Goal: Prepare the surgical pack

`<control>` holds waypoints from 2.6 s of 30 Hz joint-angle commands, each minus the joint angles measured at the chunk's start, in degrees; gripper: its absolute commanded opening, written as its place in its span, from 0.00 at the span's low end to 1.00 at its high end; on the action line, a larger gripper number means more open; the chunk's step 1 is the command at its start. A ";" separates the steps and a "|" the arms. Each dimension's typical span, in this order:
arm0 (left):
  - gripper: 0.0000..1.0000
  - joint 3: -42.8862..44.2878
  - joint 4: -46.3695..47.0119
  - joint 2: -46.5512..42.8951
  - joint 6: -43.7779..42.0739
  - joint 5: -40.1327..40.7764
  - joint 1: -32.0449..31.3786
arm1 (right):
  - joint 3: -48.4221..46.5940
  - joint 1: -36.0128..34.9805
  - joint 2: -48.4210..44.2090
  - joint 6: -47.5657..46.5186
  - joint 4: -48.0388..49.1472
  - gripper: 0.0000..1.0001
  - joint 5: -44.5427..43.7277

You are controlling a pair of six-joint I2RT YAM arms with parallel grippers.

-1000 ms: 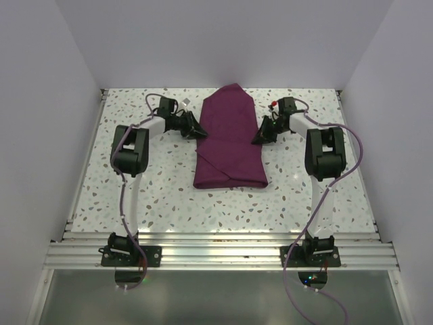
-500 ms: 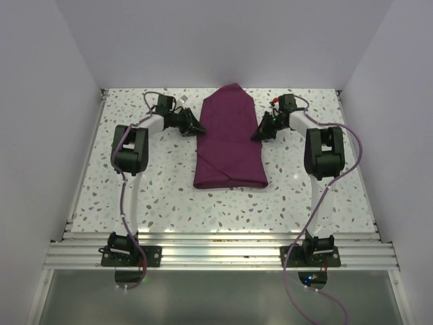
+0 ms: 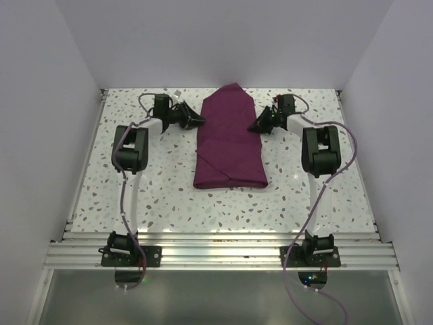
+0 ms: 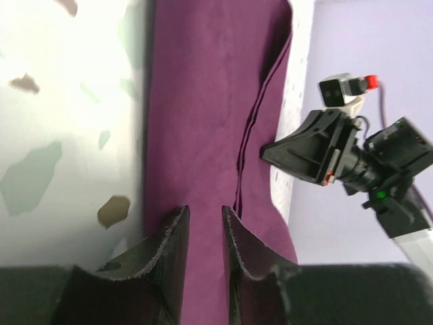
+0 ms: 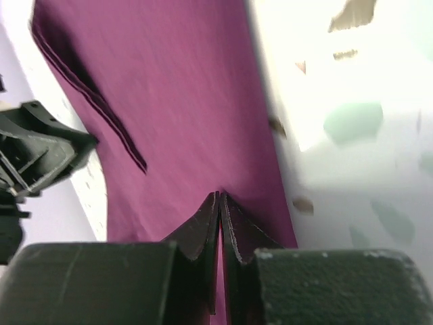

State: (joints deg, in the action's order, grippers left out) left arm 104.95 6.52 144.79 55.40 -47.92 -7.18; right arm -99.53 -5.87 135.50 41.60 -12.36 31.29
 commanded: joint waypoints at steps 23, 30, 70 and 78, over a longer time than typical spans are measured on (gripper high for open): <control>0.35 16.34 23.44 13.76 20.19 8.54 2.52 | -29.03 0.95 20.32 17.99 10.16 0.22 -8.35; 0.48 18.20 16.68 8.59 3.24 14.08 2.87 | -41.19 1.30 23.76 11.58 6.72 0.34 -6.94; 0.38 17.84 14.31 11.65 -3.63 25.42 -3.02 | -41.98 1.56 21.82 -7.77 -2.42 0.55 -12.39; 0.35 18.10 15.36 11.83 -1.96 24.63 -3.01 | -41.45 -0.72 24.63 -6.45 -2.84 0.48 -12.56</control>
State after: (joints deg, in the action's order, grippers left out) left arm 120.53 20.03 155.89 52.84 -23.35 -10.57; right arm -139.59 -5.19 157.97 35.14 -12.45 19.16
